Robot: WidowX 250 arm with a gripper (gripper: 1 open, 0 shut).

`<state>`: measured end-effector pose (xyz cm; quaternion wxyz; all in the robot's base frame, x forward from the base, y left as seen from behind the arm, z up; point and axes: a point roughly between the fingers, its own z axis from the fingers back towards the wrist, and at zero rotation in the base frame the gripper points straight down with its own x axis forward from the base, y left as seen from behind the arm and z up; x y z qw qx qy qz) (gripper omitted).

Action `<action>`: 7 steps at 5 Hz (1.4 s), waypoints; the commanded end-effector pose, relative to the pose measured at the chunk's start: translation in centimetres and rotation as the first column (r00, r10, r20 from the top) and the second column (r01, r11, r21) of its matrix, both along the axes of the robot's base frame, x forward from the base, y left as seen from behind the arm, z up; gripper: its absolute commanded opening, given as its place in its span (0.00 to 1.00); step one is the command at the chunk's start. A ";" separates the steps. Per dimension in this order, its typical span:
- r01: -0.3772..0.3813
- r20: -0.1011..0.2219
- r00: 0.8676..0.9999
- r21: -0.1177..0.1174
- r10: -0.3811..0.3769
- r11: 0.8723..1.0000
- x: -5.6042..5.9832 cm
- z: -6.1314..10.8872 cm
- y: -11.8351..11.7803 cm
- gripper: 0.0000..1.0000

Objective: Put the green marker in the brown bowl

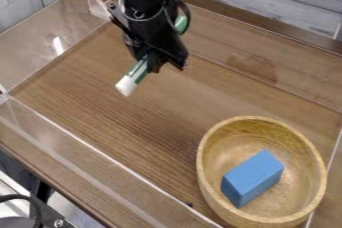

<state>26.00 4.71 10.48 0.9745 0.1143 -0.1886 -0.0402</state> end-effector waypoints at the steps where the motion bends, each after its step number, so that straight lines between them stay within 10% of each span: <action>1: -0.005 0.049 0.999 -0.013 0.006 1.000 0.0 1.7 -1.3 0.00; 7: -0.060 0.081 0.994 -0.101 0.068 0.993 -0.5 2.5 -14.7 0.00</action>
